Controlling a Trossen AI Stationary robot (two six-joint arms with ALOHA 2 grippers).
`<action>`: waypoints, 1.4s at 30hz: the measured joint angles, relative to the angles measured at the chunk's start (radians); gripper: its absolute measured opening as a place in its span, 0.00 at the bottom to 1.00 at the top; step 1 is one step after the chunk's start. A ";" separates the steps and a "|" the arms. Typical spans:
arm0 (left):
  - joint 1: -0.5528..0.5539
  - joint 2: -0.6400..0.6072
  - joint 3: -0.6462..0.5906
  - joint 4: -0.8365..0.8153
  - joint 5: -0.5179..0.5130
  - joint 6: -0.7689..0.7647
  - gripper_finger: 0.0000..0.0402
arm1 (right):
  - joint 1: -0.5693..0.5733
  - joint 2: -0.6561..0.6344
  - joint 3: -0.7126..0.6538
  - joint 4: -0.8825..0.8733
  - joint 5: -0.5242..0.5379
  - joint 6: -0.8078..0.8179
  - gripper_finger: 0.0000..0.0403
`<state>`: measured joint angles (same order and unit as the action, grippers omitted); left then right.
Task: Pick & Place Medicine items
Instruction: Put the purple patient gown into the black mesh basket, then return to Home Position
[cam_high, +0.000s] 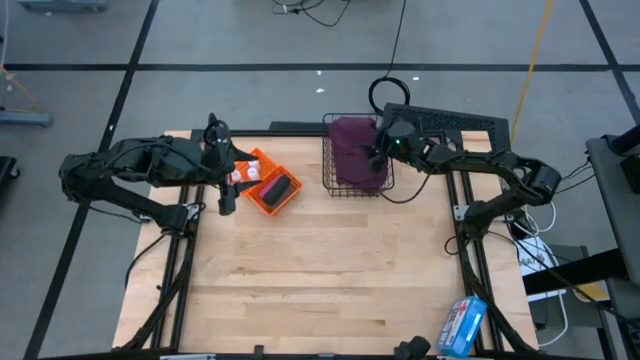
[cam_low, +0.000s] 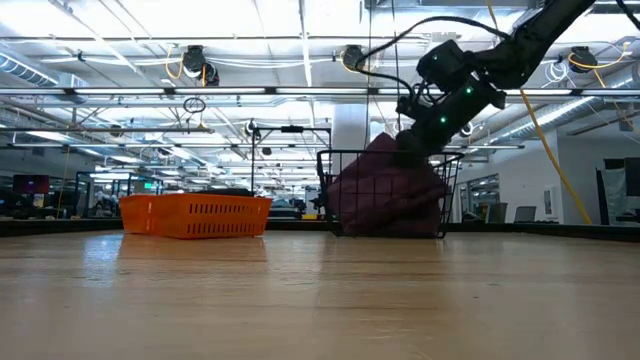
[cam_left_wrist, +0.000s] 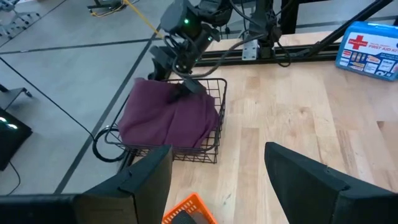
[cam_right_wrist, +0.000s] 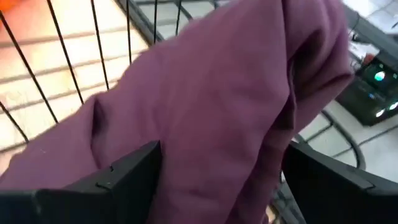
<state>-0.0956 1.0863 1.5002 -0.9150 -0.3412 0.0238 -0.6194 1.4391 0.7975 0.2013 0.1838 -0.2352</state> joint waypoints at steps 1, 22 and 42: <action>0.000 0.000 0.000 0.000 0.000 0.000 0.64 | 0.000 -0.002 0.000 0.005 -0.001 -0.006 0.77; 0.025 -0.294 -0.227 0.101 -0.010 -0.019 0.64 | 0.061 -0.724 0.000 -0.325 -0.001 0.119 0.77; 0.096 -0.916 -1.190 0.691 -0.027 -0.154 0.64 | 0.065 -1.254 0.001 -0.840 -0.061 0.307 0.77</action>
<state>0.0006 0.1702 0.3102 -0.2240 -0.3683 -0.1299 -0.5541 0.1848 0.7982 -0.6388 0.1228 0.0718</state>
